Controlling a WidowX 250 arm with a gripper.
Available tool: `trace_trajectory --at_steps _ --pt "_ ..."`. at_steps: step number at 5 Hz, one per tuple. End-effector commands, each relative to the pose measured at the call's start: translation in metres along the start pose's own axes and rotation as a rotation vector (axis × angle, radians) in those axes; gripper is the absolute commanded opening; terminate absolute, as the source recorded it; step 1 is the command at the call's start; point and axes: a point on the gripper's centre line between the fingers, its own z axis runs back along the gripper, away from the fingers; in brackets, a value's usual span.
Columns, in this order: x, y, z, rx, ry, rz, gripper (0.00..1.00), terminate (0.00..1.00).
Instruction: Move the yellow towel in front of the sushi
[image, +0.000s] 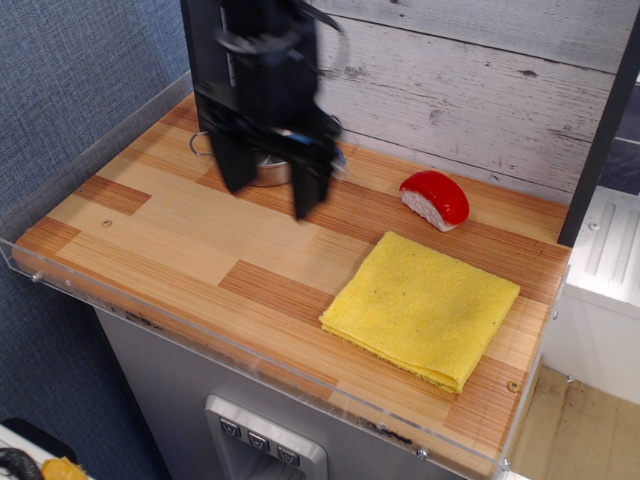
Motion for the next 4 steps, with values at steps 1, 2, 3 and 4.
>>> trace_trajectory --at_steps 1,2,3,4 --pt "0.020 0.043 0.030 0.035 -0.064 0.051 1.00 0.00" --pt "0.025 0.061 0.036 0.084 -0.083 0.103 1.00 0.00" --pt "0.025 0.061 0.036 0.084 -0.083 0.103 1.00 0.00" --pt "0.025 0.061 0.036 0.084 -0.083 0.103 1.00 1.00"
